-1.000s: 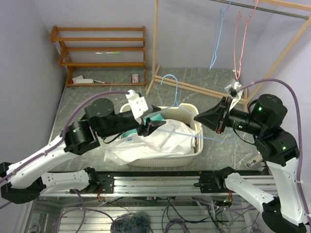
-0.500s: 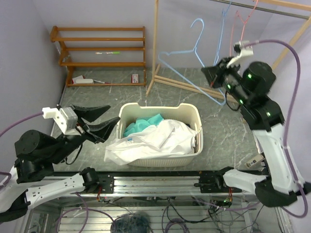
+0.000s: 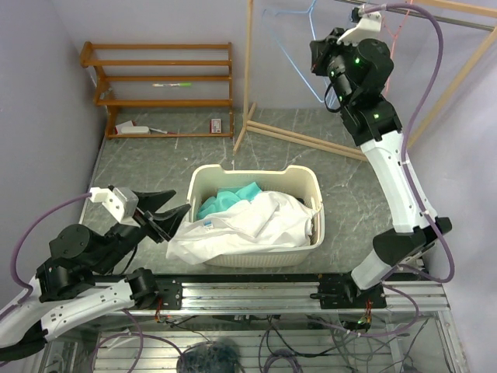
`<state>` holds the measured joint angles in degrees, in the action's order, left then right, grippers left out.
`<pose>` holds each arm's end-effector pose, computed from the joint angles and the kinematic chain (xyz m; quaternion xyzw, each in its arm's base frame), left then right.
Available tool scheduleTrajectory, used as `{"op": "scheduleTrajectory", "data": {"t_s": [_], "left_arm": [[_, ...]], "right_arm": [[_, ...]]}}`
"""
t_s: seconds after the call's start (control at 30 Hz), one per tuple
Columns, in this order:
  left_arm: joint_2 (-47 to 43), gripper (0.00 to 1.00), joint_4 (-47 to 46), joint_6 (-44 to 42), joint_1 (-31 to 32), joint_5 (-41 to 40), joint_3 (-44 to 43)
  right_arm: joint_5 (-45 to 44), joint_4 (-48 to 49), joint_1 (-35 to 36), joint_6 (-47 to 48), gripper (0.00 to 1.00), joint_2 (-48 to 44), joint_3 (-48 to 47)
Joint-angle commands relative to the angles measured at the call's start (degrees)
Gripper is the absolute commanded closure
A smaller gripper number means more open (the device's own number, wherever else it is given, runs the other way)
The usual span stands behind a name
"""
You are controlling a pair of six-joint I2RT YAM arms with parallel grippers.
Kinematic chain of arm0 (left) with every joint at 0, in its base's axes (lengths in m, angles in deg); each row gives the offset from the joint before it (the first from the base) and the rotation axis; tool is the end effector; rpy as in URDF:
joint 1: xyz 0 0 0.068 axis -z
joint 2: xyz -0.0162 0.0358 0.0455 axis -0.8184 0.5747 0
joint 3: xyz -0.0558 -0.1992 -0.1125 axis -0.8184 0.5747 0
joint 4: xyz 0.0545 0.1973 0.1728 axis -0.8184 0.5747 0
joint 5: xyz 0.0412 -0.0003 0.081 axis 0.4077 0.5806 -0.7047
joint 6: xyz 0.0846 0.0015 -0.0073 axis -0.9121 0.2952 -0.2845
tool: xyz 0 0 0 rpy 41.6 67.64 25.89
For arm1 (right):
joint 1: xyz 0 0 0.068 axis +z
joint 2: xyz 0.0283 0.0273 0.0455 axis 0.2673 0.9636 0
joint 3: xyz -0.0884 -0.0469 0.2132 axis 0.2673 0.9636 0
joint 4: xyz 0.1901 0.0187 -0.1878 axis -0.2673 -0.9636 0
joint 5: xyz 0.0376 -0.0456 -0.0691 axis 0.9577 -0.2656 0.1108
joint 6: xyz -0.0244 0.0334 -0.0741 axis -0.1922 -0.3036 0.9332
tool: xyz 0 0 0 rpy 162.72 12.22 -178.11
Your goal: Remove the t-shirt from the hanger
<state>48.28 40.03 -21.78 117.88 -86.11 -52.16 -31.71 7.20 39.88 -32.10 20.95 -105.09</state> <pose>0.0812 -0.1037 0.3923 0.1923 0.6237 -0.3303 0.6818 0.3516 0.1428 0.5164 0.0164 0.6588 0.1833 0.7294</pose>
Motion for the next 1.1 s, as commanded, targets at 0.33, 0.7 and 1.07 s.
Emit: {"op": "scheduleTrajectory", "data": {"t_s": [0.33, 0.7, 1.07], "left_arm": [[-1.9, 0.34, 3.5, 2.6, 0.1, -1.8, 2.9], [-0.6, 0.32, 2.9, 3.4, 0.2, -0.7, 2.4], [5.0, 0.3, 5.2, 3.0, 0.2, 1.0, -0.8]], "right_arm": [[-7.1, 5.9, -0.1, 1.4, 1.0, 7.9, -5.0], [-3.6, 3.9, -0.1, 1.9, 0.72, 7.9, -4.8], [6.6, 6.3, -0.1, -3.8, 0.26, -16.9, 21.9]]}}
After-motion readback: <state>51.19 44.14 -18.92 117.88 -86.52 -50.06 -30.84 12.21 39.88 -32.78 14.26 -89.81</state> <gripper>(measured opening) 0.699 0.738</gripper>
